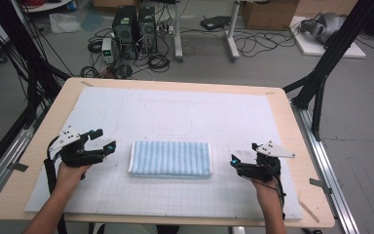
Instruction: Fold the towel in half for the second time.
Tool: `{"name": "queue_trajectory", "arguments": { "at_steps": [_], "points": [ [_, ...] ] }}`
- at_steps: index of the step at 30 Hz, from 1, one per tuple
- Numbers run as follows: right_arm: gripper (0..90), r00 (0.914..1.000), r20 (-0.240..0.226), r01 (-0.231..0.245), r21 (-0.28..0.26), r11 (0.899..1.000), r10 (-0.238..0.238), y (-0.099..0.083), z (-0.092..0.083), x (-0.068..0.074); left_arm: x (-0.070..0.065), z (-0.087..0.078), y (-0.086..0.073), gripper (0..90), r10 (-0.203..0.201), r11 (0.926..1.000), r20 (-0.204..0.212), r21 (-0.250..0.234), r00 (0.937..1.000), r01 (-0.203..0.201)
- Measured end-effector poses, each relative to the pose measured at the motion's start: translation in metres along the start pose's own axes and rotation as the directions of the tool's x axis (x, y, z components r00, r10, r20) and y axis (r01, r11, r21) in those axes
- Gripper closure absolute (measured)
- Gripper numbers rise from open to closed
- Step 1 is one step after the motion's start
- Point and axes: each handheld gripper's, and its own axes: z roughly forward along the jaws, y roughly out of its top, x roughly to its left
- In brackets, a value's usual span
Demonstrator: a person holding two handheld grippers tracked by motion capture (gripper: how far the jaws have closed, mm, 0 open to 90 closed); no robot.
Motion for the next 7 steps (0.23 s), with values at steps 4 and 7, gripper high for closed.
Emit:
{"name": "queue_trajectory", "arguments": {
  "at_steps": [4,7],
  "points": [
    [11.1,1.0000,-0.004,-0.005,0.001,1.000,0.006,-0.0002,0.0008,-0.0001,0.0008,-0.0001,-0.0004,22.2,-0.002,1.0000,0.000,0.003,1.0000,0.002],
    [11.1,1.0000,-0.005,-0.003,0.004,1.000,0.003,-0.0002,0.0014,-0.0011,0.0015,0.0005,-0.0013,22.5,-0.010,0.9999,0.001,0.005,1.0000,0.010]
  ]
}}
